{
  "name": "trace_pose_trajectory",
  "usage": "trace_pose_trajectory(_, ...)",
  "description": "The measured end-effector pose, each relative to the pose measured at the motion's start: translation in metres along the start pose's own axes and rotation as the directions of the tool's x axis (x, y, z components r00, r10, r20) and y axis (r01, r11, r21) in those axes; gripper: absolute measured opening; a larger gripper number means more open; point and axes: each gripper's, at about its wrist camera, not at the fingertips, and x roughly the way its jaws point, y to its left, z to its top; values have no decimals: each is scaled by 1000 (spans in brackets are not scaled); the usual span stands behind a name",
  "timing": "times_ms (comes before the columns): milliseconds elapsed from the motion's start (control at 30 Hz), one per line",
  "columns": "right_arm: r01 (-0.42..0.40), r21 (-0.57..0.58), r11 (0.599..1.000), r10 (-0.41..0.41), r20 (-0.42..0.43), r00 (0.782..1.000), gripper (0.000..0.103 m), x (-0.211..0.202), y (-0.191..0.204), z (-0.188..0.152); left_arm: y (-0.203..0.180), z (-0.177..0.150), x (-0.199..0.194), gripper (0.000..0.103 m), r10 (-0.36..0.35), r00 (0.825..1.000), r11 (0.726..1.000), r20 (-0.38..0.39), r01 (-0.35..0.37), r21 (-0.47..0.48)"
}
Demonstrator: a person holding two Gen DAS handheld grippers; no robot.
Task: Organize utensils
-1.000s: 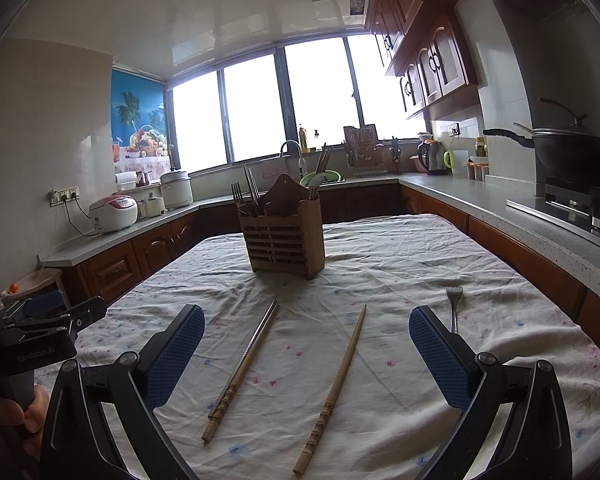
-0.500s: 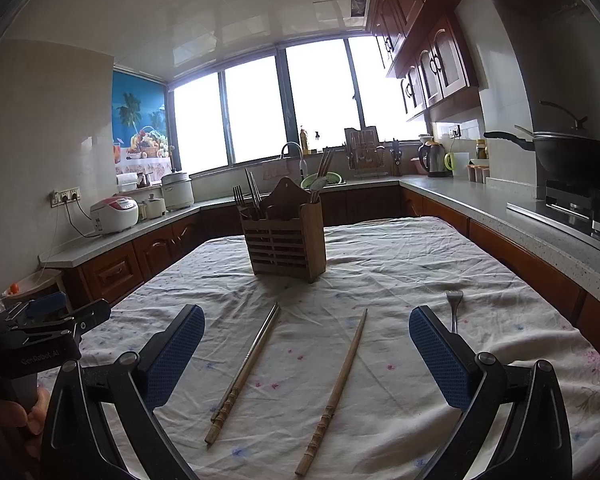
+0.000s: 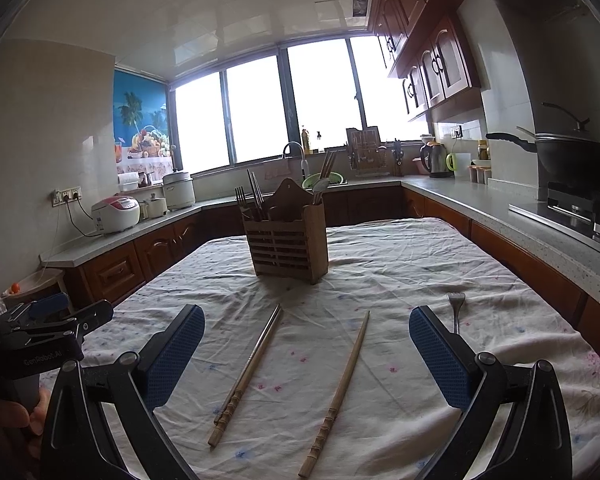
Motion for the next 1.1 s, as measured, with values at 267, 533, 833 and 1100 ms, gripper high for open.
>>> trace_pose_trajectory(267,-3,-1,1000,3,-3,1000,103,2,2,1,1,2,2,103,0,1000,1000,-7,0,-8)
trace_pose_trajectory(533,0,-2,1000,0,-5,1000,103,3,2,1,2,3,4,103,-2,1000,1000,-11,2,-8)
trace_pose_trajectory(833,3,3,1000,-3,-15,1000,103,8,-1,2,5,4,8,103,-10,1000,1000,-17,10,-18)
trace_pose_trajectory(1100,3,5,1000,-2,-19,1000,103,9,-2,2,5,7,12,103,-22,999,1000,-28,21,-22)
